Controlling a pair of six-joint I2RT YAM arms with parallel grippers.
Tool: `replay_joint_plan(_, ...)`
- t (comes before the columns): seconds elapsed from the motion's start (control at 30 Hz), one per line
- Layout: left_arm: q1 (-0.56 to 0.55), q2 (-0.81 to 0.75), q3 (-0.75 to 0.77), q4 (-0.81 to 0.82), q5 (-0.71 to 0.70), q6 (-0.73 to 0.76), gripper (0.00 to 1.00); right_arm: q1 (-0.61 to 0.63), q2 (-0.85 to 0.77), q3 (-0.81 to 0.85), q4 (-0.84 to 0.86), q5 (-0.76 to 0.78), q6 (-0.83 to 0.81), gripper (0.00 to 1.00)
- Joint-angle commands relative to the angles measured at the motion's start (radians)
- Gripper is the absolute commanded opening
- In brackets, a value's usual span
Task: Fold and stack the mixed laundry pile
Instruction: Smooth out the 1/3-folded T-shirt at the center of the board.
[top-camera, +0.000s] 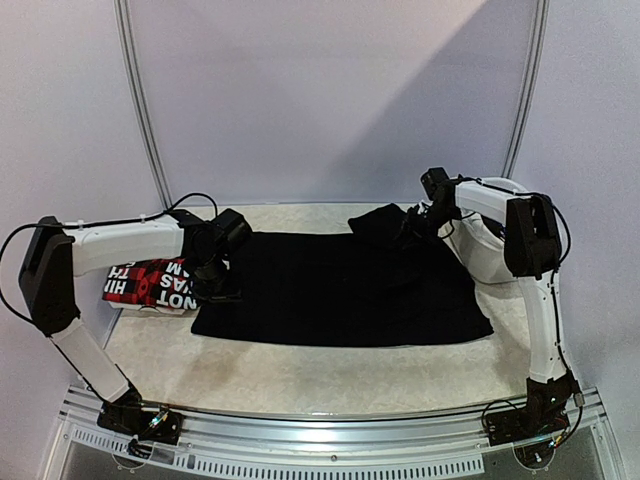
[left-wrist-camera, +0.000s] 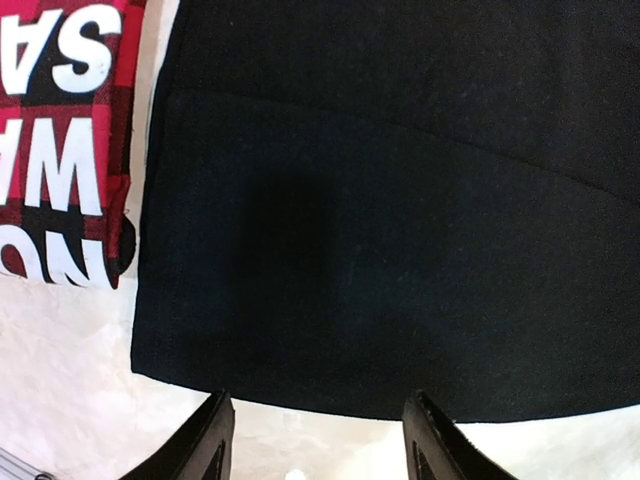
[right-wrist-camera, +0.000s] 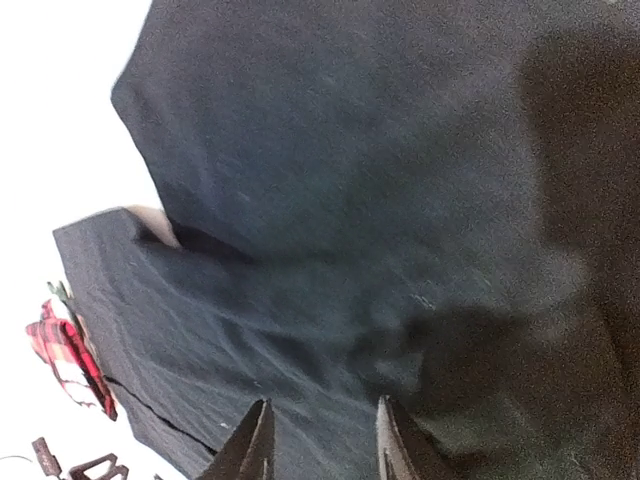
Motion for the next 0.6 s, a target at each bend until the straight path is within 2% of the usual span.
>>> replay_joint_plan(0.0,-0.012,0.011,0.028,-0.029,-0.016,0.025,0.58,-0.007,0.057,0.134,0.036,-0.067,0.025,0.39)
replay_joint_plan(0.17,-0.013,-0.008,0.012,-0.025,-0.010,0.051,0.58,-0.024,-0.035,0.132,-0.085,0.040,-0.083,0.42)
replay_joint_plan(0.37,-0.015,-0.022,-0.024,-0.006,0.005,0.071,0.58,-0.033,-0.238,-0.166,-0.137,0.141,-0.215,0.45)
replay_joint_plan(0.57,-0.016,-0.016,-0.037,0.017,0.017,0.075,0.58,-0.032,-0.417,-0.475,-0.079,0.136,-0.230,0.39)
